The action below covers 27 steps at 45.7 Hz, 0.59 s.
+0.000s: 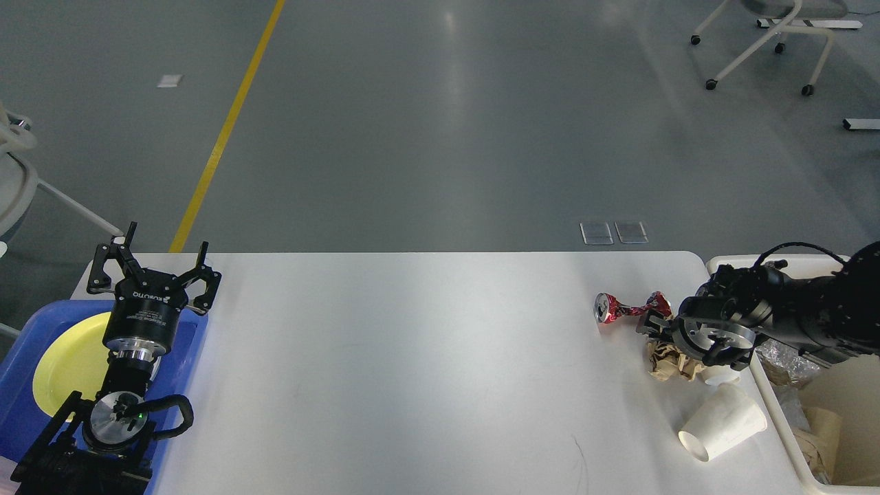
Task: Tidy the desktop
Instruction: 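Lower the right gripper and grasp the second paper ball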
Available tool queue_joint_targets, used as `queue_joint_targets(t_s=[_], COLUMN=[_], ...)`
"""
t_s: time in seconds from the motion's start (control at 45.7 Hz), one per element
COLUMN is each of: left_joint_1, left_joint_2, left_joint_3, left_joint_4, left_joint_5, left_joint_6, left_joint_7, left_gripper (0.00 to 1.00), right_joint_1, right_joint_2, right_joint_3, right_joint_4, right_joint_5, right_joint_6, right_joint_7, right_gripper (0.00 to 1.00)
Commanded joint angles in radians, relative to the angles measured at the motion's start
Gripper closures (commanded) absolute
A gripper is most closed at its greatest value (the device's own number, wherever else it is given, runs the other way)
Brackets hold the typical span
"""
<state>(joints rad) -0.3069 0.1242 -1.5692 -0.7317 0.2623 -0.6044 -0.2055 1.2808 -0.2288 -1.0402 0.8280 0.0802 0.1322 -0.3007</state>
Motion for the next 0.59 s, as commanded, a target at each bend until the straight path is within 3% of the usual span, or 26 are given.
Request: queue_joint_targets(t_s=[0.0, 0.175, 0.284, 0.525, 0.569], left_joint_1=[0.0, 0.0, 0.0, 0.0, 0.0], left_joint_2=[0.0, 0.0, 0.0, 0.0, 0.0], left_joint_3=[0.0, 0.0, 0.0, 0.0, 0.0], left_joint_4=[0.0, 0.0, 0.0, 0.0, 0.0], left_joint_5=[0.0, 0.0, 0.0, 0.0, 0.0], left_joint_6=[0.0, 0.0, 0.0, 0.0, 0.0], left_joint_7=[0.0, 0.0, 0.0, 0.0, 0.0], left_gripper=[0.04, 0.04, 0.04, 0.04, 0.04], right_joint_1=[-0.021, -0.054, -0.061, -0.06, -0.058], right_joint_2=[0.003, 0.009, 0.017, 0.017, 0.017], right_joint_3=[-0.001, -0.001, 0.0, 0.005, 0.006], right_joint_4=[0.0, -0.01, -0.017, -0.004, -0.003], right_joint_5=[-0.002, -0.011, -0.008, 0.004, 0.006], right_joint_6=[-0.037, -0.094, -0.112, -0.103, -0.105], right_joint_7=[0.0, 0.0, 0.0, 0.002, 0.003], right_gripper=[0.05, 0.06, 0.16, 0.76, 0.92])
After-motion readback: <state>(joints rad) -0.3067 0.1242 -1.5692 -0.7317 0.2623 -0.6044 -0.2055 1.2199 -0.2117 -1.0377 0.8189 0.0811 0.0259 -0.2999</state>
